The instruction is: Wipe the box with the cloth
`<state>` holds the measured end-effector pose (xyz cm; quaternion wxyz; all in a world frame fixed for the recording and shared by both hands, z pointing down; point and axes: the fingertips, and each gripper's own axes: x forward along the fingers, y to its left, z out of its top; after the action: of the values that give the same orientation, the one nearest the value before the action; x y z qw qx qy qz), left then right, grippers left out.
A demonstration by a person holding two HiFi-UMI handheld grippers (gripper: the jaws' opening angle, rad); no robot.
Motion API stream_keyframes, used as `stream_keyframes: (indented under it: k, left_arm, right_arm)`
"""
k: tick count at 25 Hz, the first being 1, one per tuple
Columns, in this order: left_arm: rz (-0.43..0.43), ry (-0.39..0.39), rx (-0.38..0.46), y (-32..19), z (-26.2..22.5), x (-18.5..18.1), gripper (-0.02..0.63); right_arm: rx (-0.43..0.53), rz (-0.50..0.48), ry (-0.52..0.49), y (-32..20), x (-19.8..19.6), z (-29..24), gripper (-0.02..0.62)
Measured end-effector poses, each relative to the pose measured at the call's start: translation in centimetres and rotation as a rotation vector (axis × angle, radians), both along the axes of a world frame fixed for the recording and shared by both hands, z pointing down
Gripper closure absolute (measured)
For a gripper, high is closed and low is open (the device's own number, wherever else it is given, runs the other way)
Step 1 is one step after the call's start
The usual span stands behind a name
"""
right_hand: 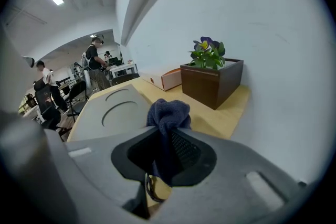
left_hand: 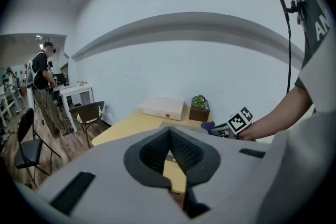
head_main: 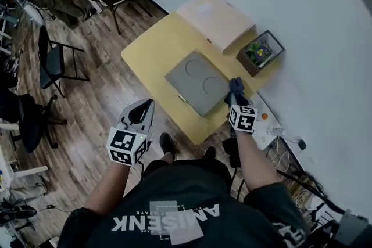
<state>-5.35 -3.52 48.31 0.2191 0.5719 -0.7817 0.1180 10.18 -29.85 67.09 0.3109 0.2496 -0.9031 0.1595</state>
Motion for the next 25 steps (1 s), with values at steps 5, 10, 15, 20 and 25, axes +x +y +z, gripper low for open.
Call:
stream_keyframes:
  k: [5,10,15,20,25]
  left_arm:
    - [-0.004,-0.007,-0.005,0.8,0.5,-1.0,0.604]
    - [0.001,0.001,0.003,1.2,0.7,-2.4,0.604]
    - [0.017,0.013,0.011,1.9,0.8,-4.6,0.604]
    - [0.057,0.012,0.026,2.1,0.9,-6.1,0.604]
    - [0.132,0.012,0.037,1.7,0.7,-6.2,0.604]
  right_arm:
    - [0.003,0.014,0.000,0.7,-0.1,0.6,0.535]
    - [0.007,0.008,0.018,2.1,-0.1,0.8,0.535]
    - [-0.018,0.018,0.026,4.1,-0.1,1.0,0.535]
    - [-0.024,0.005,0.039,6.9,0.0,1.2,0.535]
    - [-0.041,0.005,0.030,9.1,0.1,1.0,0.535]
